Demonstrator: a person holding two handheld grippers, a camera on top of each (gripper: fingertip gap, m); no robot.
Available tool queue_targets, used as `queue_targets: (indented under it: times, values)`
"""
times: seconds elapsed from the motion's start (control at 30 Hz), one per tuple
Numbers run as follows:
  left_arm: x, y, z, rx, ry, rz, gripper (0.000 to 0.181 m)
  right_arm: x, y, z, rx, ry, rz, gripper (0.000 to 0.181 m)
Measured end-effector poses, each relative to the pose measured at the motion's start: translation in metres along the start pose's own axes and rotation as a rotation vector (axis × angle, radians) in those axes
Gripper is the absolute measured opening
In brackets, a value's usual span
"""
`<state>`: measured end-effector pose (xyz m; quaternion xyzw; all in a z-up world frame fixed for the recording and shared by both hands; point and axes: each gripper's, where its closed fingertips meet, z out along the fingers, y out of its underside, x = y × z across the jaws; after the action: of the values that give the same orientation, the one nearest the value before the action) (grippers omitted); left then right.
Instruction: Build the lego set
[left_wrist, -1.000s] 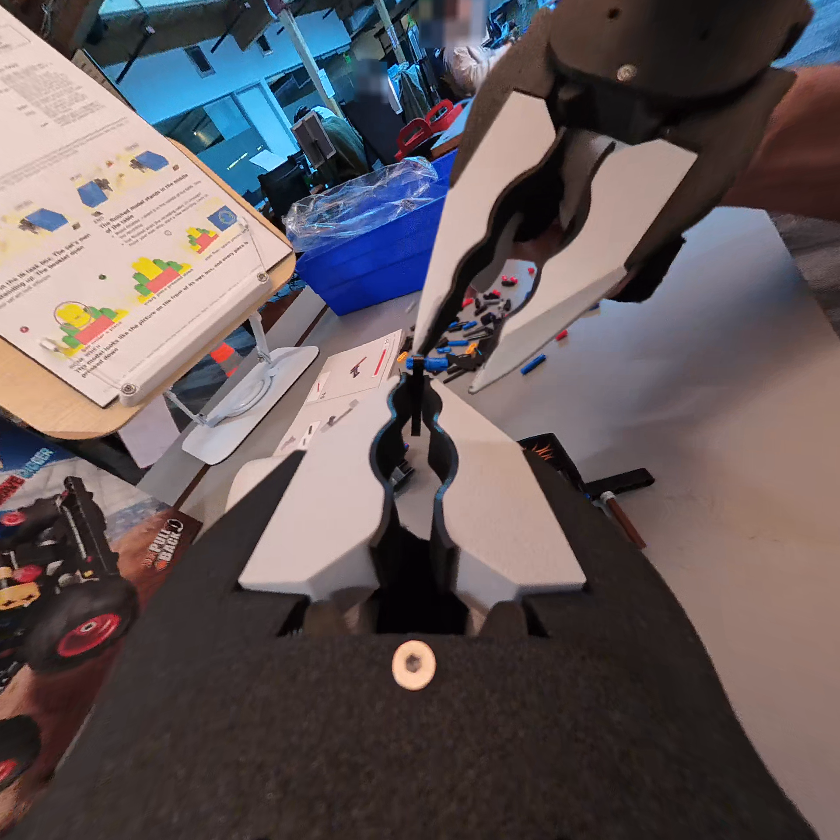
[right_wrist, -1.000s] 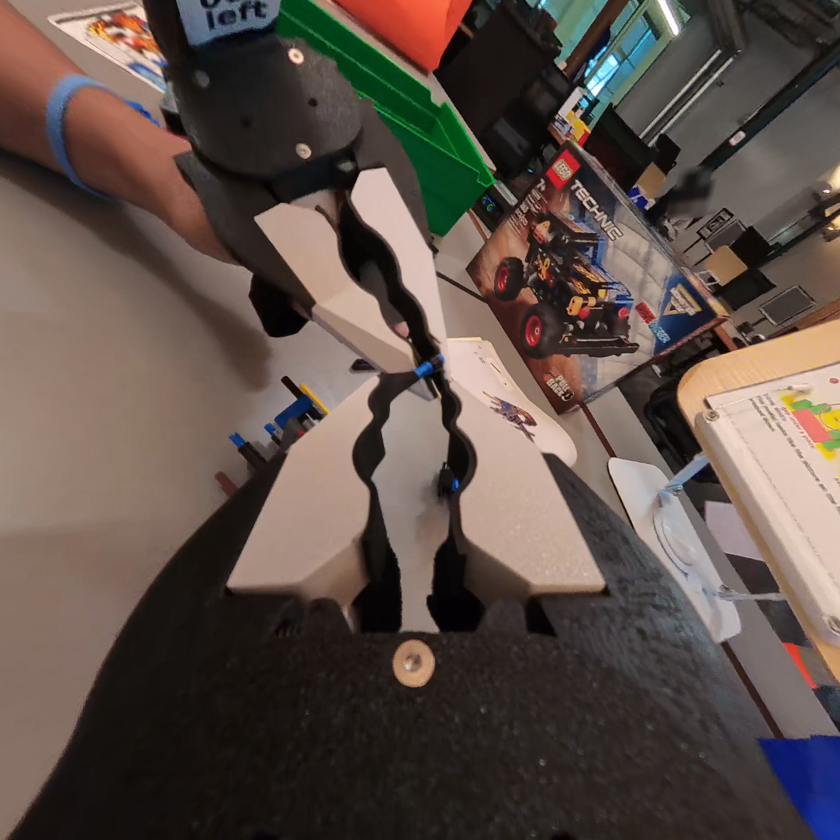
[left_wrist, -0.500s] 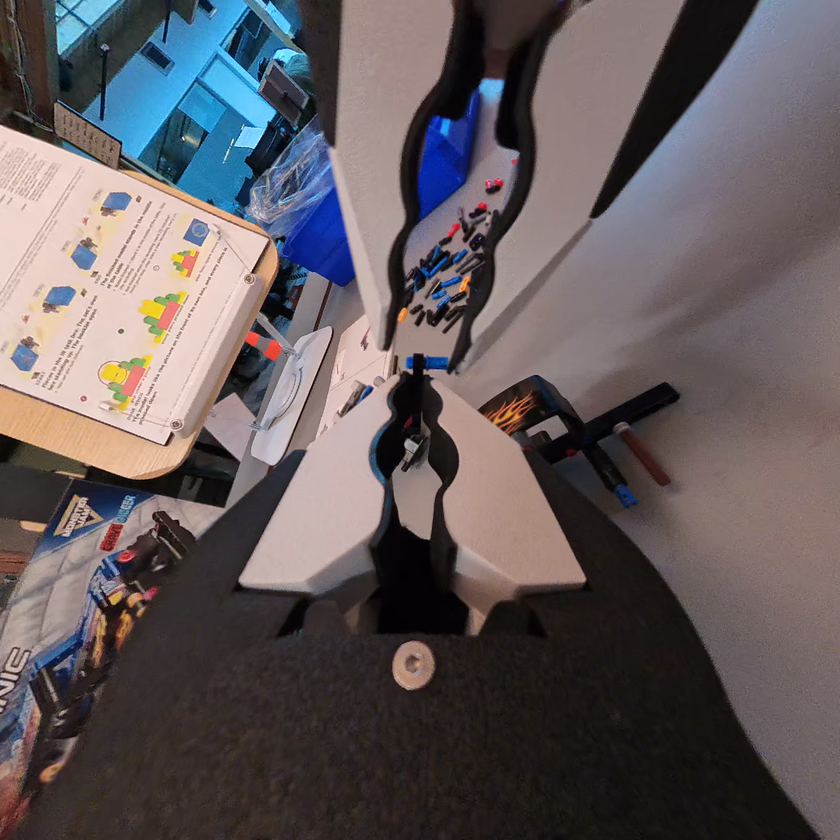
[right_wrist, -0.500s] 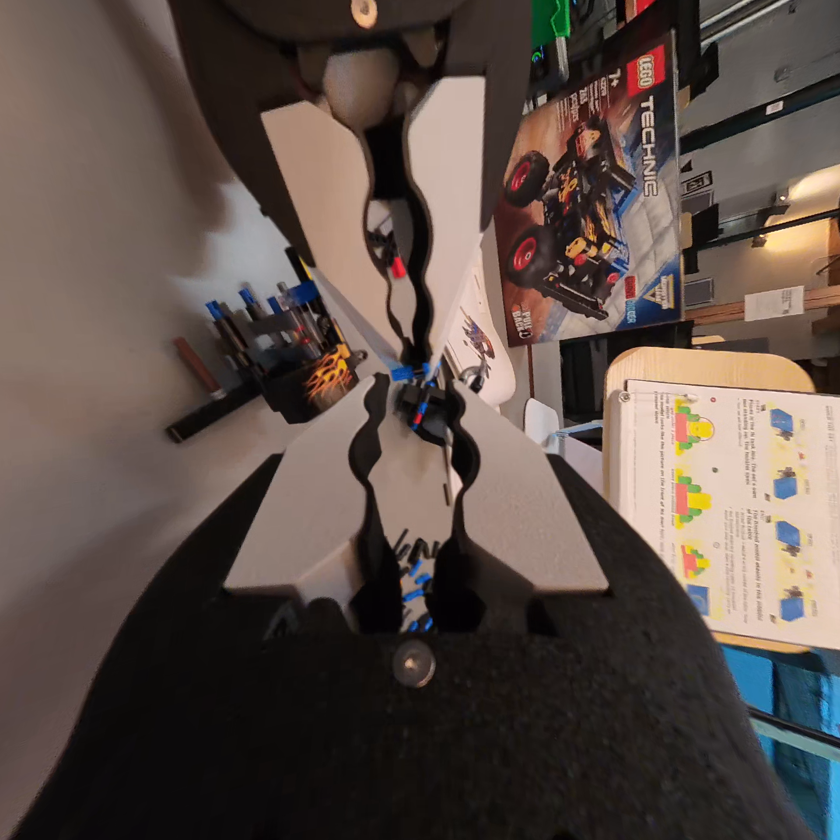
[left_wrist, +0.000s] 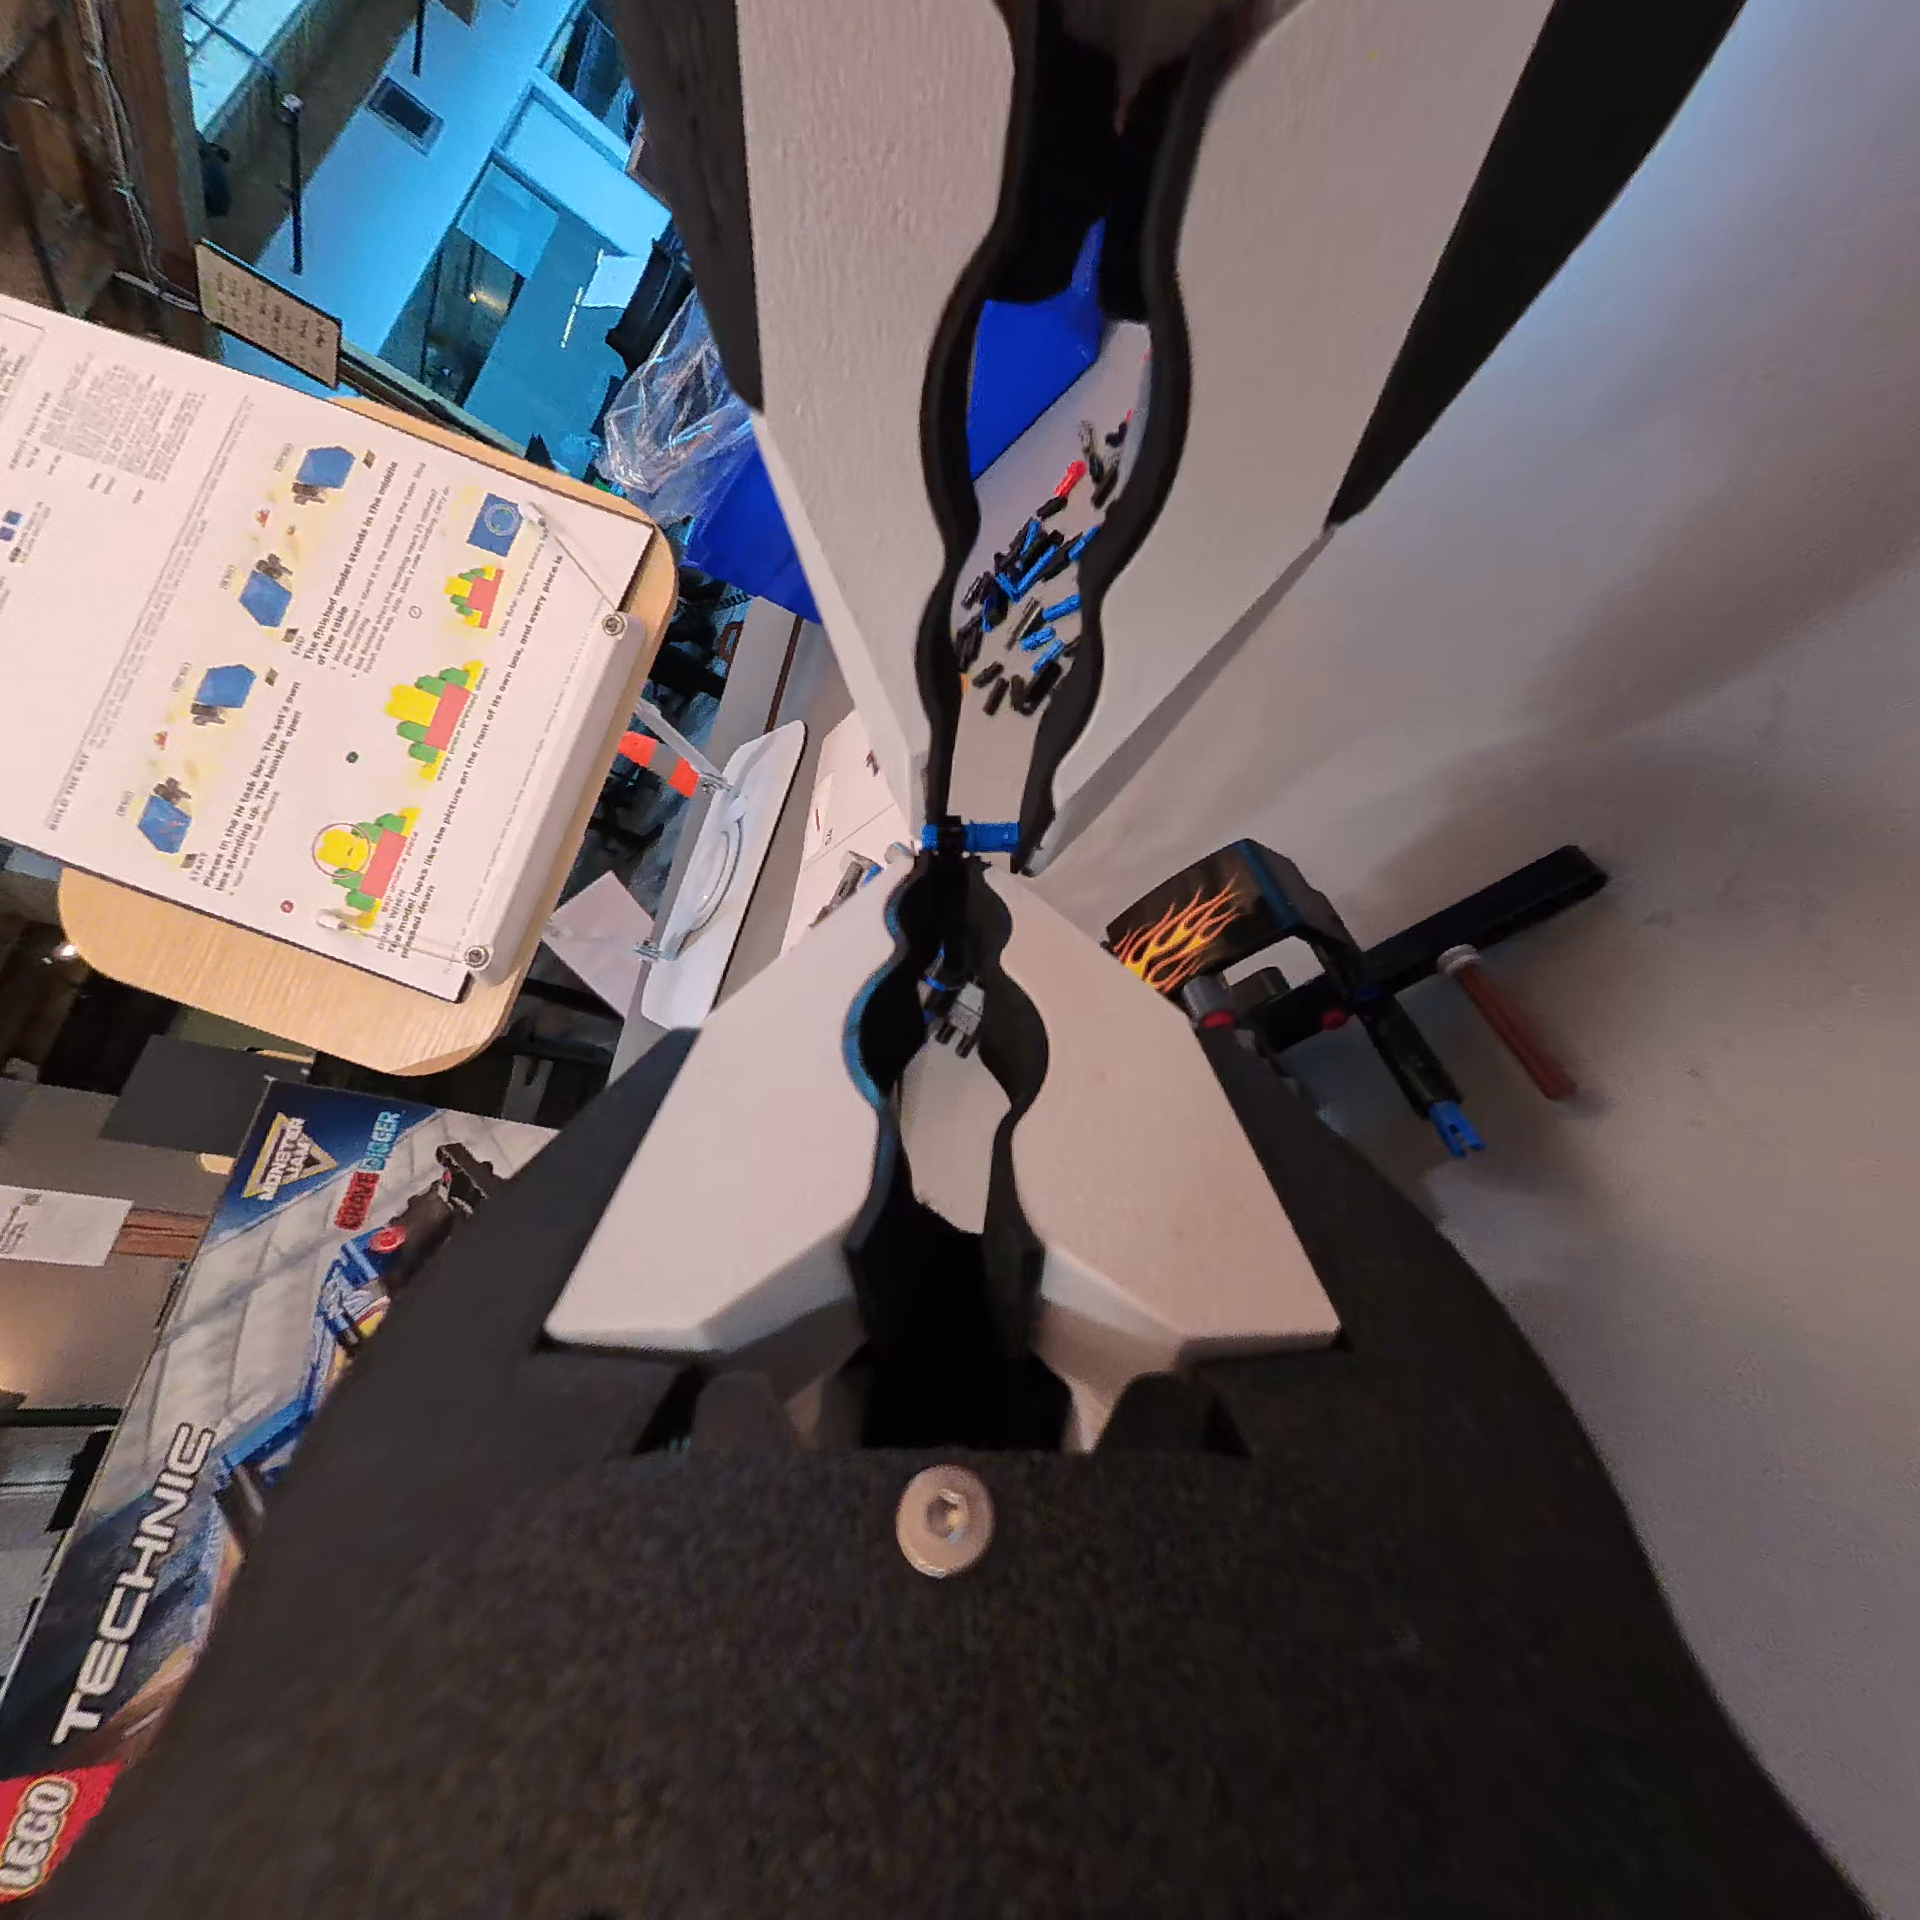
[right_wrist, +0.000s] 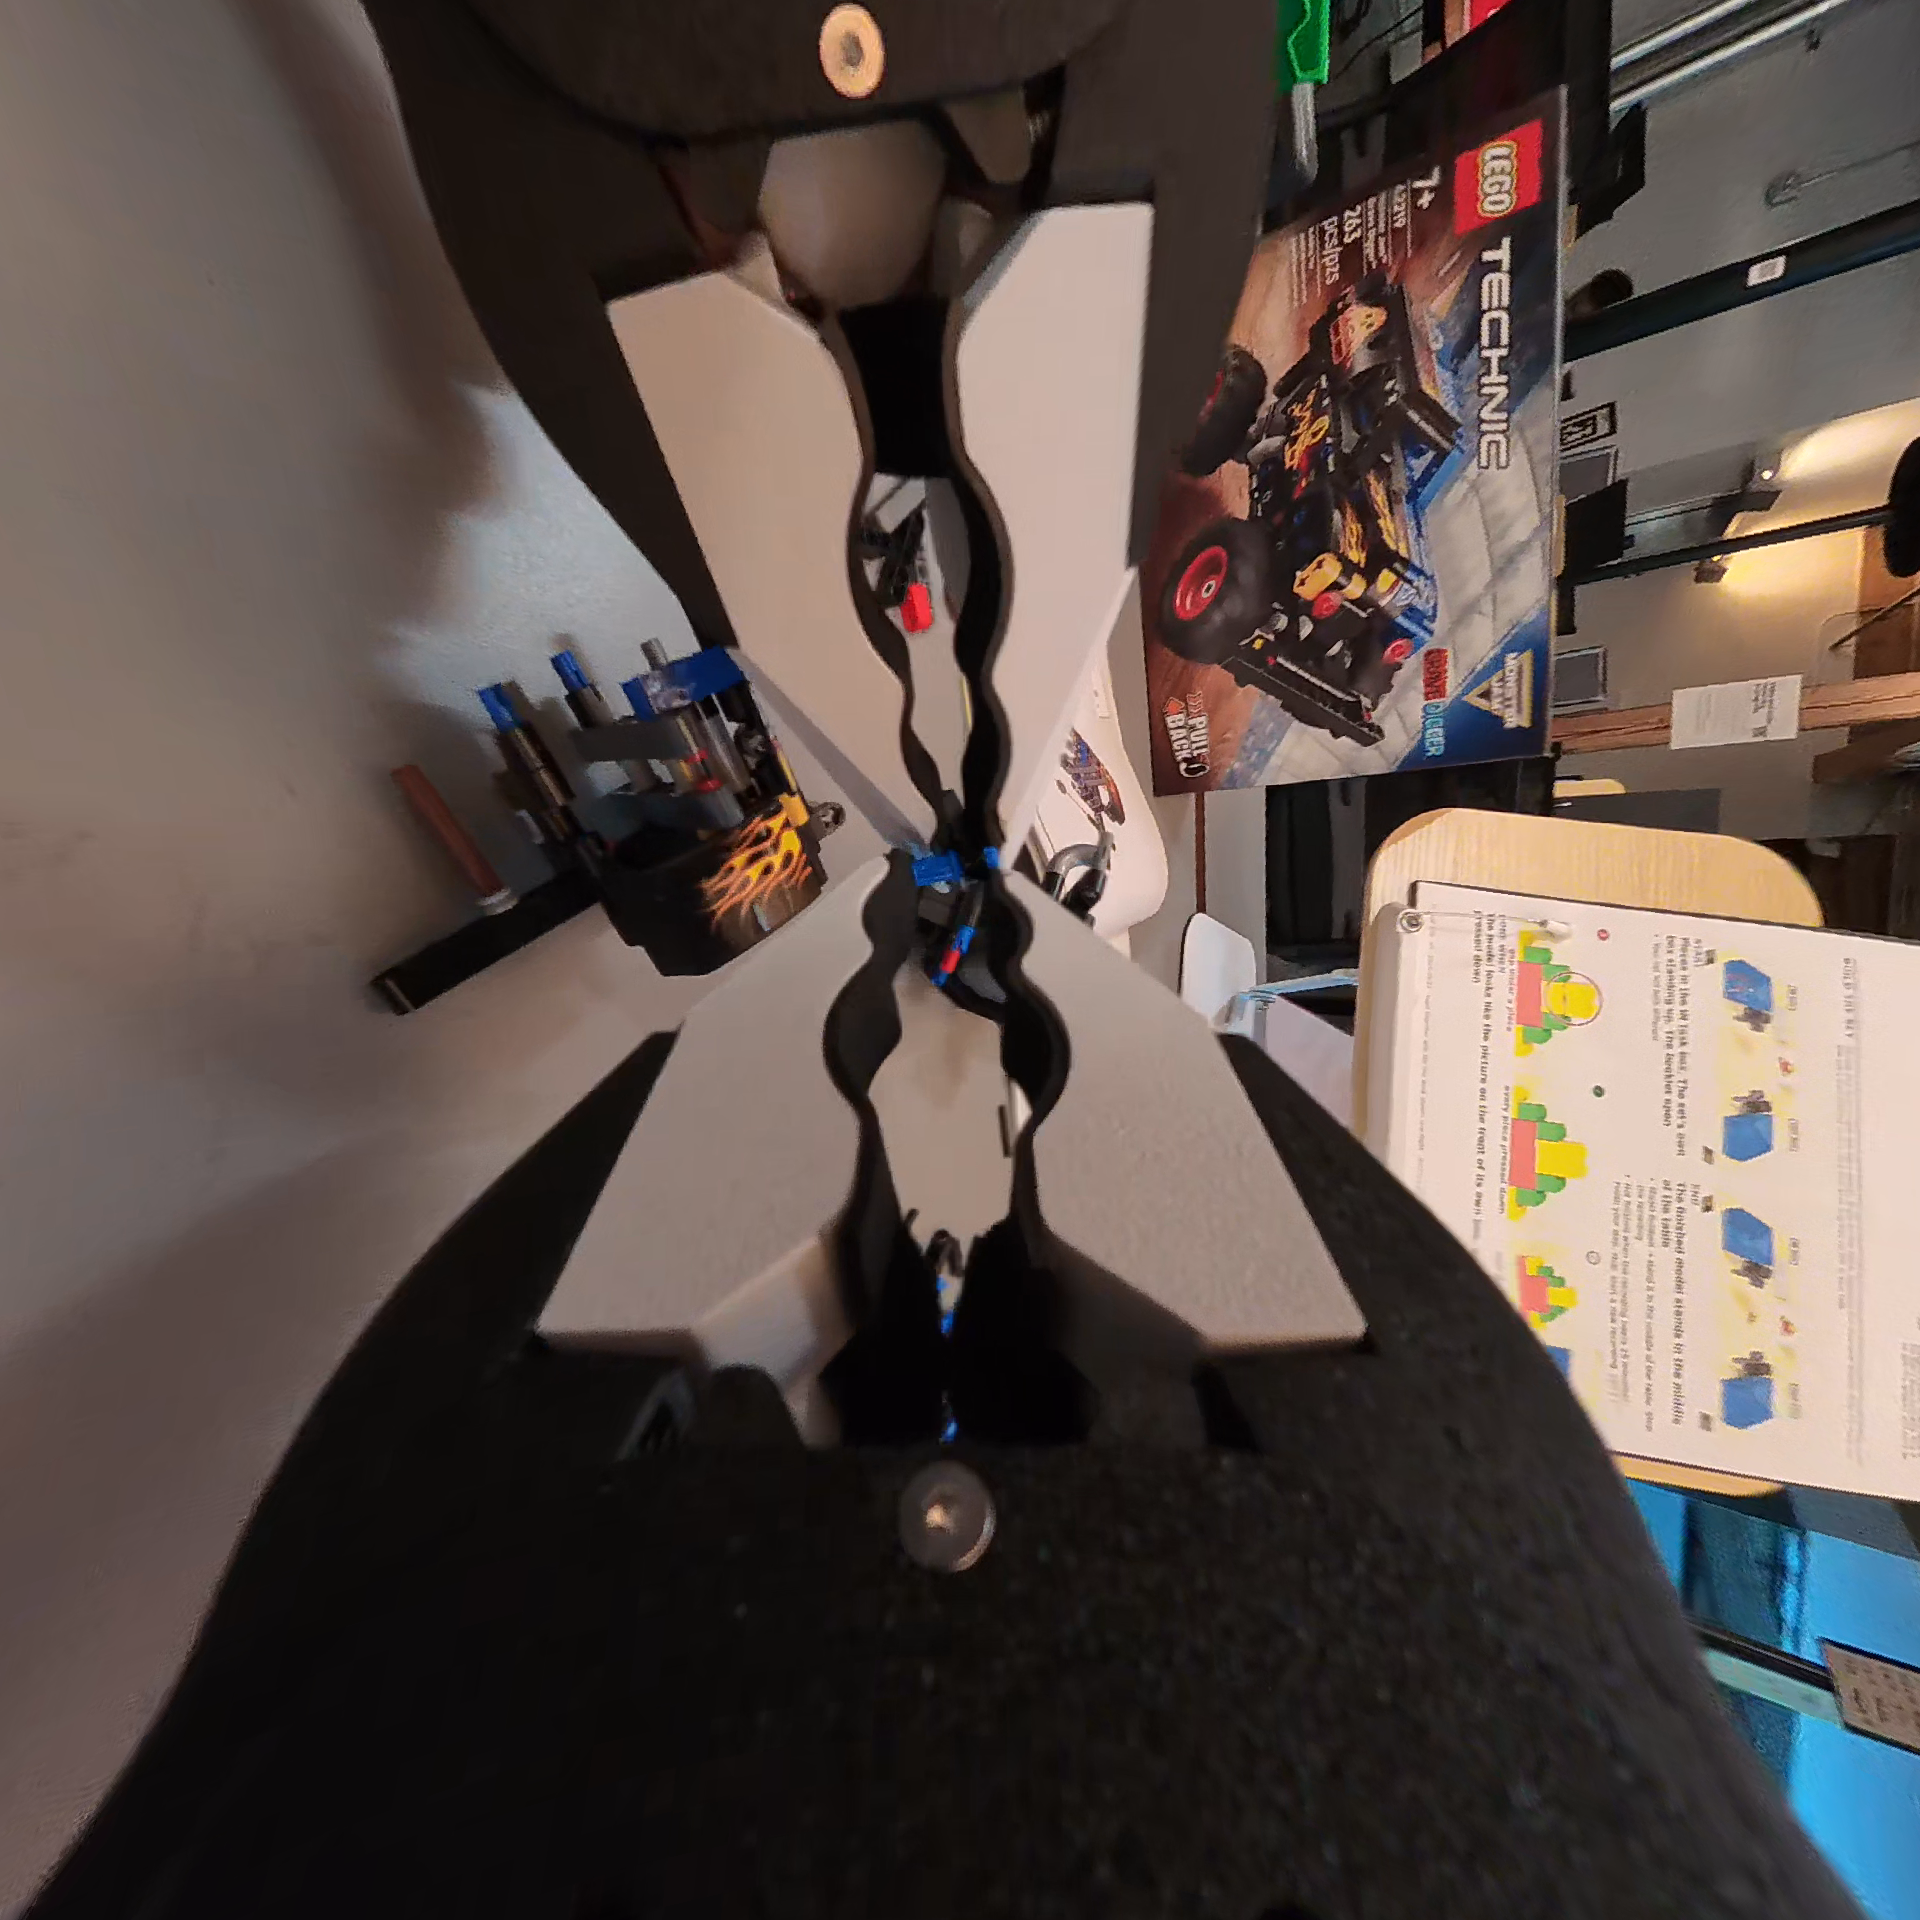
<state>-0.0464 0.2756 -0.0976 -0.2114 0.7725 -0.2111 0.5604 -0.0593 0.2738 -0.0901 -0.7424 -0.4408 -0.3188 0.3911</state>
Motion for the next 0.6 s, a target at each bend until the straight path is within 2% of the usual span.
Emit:
queue_targets:
  times: [0.03,0.43,0.53,0.6]
  values:
    - [0.0,0.0,0.0,-0.005,-0.004,0.001,0.002,0.0,0.001,0.0,-0.011,0.005,-0.016,0.012]
    - [0.001,-0.001,0.001,-0.031,-0.042,0.029,0.002,-0.001,0.003,-0.001,-0.027,-0.007,-0.015,0.01]
    - [-0.008,-0.003,-0.001,0.025,-0.032,-0.077,0.002,0.006,0.001,-0.001,0.014,-0.001,0.065,0.011]
    - [-0.028,0.0,-0.006,0.059,-0.075,-0.171,0.001,0.018,-0.001,-0.007,0.088,0.046,0.095,0.007]
